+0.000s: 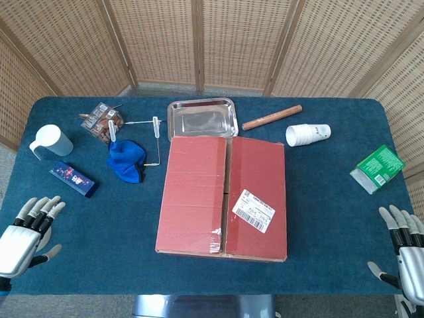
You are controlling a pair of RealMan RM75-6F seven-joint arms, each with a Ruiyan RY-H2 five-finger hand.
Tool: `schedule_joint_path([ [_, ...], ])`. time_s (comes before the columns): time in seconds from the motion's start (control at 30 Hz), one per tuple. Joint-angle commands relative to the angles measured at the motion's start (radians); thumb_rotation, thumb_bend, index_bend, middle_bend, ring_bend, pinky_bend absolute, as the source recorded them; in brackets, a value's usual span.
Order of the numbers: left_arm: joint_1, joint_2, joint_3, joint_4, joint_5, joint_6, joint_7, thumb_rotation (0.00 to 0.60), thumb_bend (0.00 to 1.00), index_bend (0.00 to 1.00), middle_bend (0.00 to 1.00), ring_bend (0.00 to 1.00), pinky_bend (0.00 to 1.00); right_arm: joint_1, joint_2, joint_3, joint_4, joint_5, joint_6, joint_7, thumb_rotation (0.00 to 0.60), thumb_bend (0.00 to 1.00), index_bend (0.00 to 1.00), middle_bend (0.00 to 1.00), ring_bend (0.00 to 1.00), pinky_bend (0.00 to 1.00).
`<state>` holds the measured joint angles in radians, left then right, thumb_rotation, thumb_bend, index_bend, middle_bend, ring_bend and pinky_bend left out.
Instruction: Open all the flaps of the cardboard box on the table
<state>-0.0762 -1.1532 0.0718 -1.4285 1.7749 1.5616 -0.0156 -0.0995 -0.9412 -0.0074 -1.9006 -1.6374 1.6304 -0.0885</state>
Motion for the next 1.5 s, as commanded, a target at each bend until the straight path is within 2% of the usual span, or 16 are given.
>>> schedule_joint_path([
  [0.03, -0.002, -0.004, 0.002, 0.006, -0.001, -0.001, -0.004, 0.600, 0.24, 0.00, 0.00, 0.00, 0.00, 0.001, -0.001, 0.000, -0.001, 0.002, -0.002, -0.001, 0.600, 0.00, 0.00, 0.00, 0.00, 0.00],
  [0.3, 0.000, -0.007, 0.008, 0.019, -0.013, -0.001, -0.021, 0.600, 0.24, 0.00, 0.00, 0.00, 0.00, 0.004, 0.004, -0.005, -0.004, 0.000, -0.013, 0.004, 0.600, 0.00, 0.00, 0.00, 0.00, 0.00],
  [0.53, 0.005, 0.007, 0.020, -0.001, -0.003, 0.011, -0.020, 0.600, 0.24, 0.00, 0.00, 0.00, 0.00, 0.035, 0.050, -0.007, 0.003, -0.039, -0.041, 0.073, 0.600, 0.02, 0.00, 0.00, 0.00, 0.00],
  [0.77, -0.006, -0.002, 0.025, 0.005, -0.015, -0.027, 0.000, 0.600, 0.24, 0.00, 0.00, 0.00, 0.00, 0.091, 0.121, 0.005, -0.092, -0.098, -0.093, 0.036, 0.600, 0.03, 0.00, 0.00, 0.00, 0.00],
  [0.9, -0.003, -0.015, 0.027, 0.025, 0.000, -0.008, 0.013, 0.600, 0.24, 0.00, 0.00, 0.00, 0.00, 0.136, 0.145, 0.008, -0.122, -0.125, -0.150, 0.039, 0.600, 0.03, 0.00, 0.00, 0.00, 0.00],
  [1.07, -0.004, -0.023, 0.027, 0.032, 0.007, 0.002, 0.007, 0.600, 0.24, 0.00, 0.00, 0.00, 0.00, 0.196, 0.160, 0.007, -0.114, -0.183, -0.209, 0.098, 0.600, 0.04, 0.00, 0.00, 0.00, 0.00],
  [1.27, -0.008, -0.031, 0.031, 0.036, 0.014, 0.001, 0.006, 0.600, 0.24, 0.00, 0.00, 0.00, 0.00, 0.241, 0.162, 0.003, -0.106, -0.244, -0.242, 0.139, 0.600, 0.11, 0.00, 0.00, 0.00, 0.00],
  [1.5, -0.014, -0.050, 0.029, 0.060, 0.006, -0.009, -0.003, 0.600, 0.24, 0.00, 0.00, 0.00, 0.00, 0.331, 0.189, 0.001, -0.095, -0.332, -0.289, 0.258, 0.600, 0.15, 0.00, 0.00, 0.00, 0.00],
])
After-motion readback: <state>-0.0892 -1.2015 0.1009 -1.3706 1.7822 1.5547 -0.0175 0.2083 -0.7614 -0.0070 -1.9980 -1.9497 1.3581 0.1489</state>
